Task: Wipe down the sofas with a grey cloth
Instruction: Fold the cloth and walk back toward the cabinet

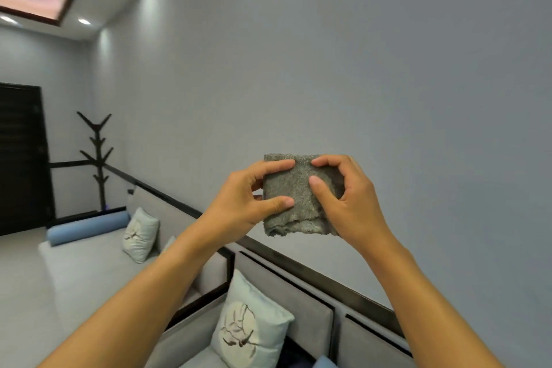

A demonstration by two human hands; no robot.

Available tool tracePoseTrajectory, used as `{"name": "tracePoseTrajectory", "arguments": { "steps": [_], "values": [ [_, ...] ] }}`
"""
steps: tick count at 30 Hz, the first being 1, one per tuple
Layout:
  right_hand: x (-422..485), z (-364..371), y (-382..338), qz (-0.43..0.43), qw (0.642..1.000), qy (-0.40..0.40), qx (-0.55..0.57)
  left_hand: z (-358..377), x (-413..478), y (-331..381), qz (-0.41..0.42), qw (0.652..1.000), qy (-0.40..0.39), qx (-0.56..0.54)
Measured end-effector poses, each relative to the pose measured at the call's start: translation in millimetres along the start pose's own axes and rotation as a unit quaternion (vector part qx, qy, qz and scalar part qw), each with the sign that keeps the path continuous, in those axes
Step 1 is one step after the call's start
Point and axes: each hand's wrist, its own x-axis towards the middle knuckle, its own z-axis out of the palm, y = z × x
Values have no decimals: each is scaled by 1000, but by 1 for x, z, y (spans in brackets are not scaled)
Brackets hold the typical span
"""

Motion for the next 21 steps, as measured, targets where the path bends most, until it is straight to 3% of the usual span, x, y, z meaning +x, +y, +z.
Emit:
{"name": "tracePoseTrajectory", "arguments": {
  "steps": [11,21],
  "values": [
    [36,302,-111,-87,973,-112,183,-292,-124,4,-92,976,153,124],
    [15,584,-237,-123,916,-218,313,-511,-273,-1,-168,900,296,273]
  ]
}}
